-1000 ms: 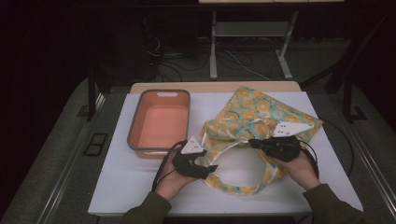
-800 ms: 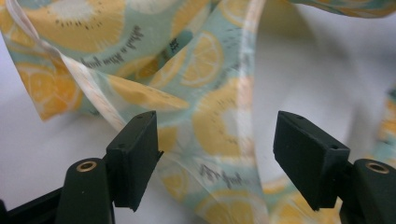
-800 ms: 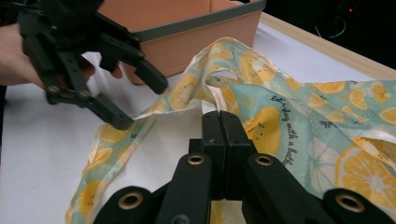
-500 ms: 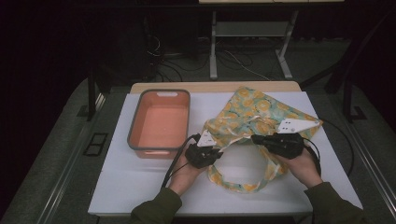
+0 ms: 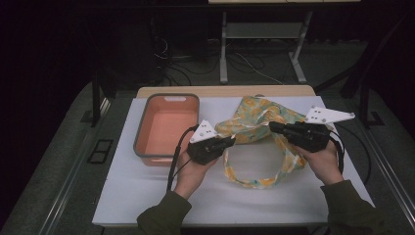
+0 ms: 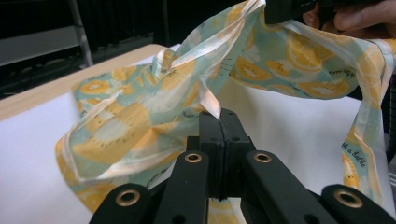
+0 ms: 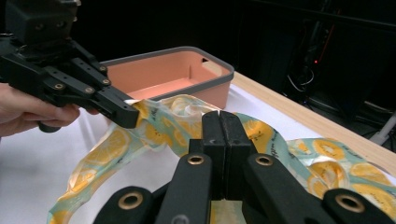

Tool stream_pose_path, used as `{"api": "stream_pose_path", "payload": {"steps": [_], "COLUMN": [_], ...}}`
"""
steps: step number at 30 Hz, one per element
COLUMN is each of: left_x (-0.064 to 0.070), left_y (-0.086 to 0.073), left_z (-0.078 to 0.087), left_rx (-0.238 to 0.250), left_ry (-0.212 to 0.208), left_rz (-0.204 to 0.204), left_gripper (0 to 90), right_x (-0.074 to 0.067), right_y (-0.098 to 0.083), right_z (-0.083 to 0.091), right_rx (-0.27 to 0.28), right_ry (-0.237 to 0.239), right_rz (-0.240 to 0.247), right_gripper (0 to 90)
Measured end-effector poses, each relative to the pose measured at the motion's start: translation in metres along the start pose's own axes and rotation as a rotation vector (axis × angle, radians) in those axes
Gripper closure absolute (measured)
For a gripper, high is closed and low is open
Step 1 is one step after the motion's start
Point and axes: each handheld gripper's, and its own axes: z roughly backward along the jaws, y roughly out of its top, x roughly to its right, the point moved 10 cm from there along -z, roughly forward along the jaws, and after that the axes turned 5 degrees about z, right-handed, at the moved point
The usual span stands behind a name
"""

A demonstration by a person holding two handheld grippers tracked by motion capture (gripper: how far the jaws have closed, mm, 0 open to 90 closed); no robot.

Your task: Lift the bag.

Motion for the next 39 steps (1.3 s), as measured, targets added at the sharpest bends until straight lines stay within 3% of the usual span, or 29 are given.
{"api": "stream_pose_path", "payload": {"steps": [2, 5, 11, 16, 20, 23, 30, 33, 39], "left_x": [-0.003, -0.008, -0.015, -0.017, -0.016, -0.012, -0.004, -0.004, -0.006], "left_y": [-0.003, -0.01, -0.023, -0.032, -0.037, -0.042, -0.054, -0.059, -0.069], "left_z": [-0.001, -0.002, -0.003, 0.0, 0.009, 0.016, 0.036, 0.045, 0.062], "left_rx": [-0.013, -0.041, -0.08, -0.109, -0.119, -0.133, -0.145, -0.145, -0.144], "left_ry": [0.002, 0.004, 0.013, 0.022, 0.014, -0.004, -0.04, -0.042, -0.031], "left_rz": [0.01, 0.03, 0.055, 0.053, 0.051, 0.043, 0.027, 0.025, 0.014], "left_gripper": [89.1, 88.6, 83.2, 71.9, 62.9, 55.5, 41.2, 36.0, 28.2], "right_x": [0.003, 0.007, 0.019, 0.025, 0.022, 0.018, 0.004, 0.0, -0.008], "right_y": [-0.001, -0.011, -0.045, -0.069, -0.077, -0.077, -0.074, -0.074, -0.08], "right_z": [-0.002, -0.007, -0.02, -0.026, -0.024, -0.021, -0.006, 0.003, 0.018], "right_rx": [-0.001, -0.046, -0.133, -0.195, -0.216, -0.22, -0.189, -0.177, -0.162], "right_ry": [0.003, -0.004, -0.021, -0.019, 0.006, 0.035, 0.092, 0.087, 0.085], "right_rz": [-0.008, -0.019, -0.057, -0.093, -0.115, -0.137, -0.175, -0.181, -0.179], "right_gripper": [89.9, 89.9, 89.8, 89.7, 88.7, 79.7, 45.7, 32.4, 19.6]}}
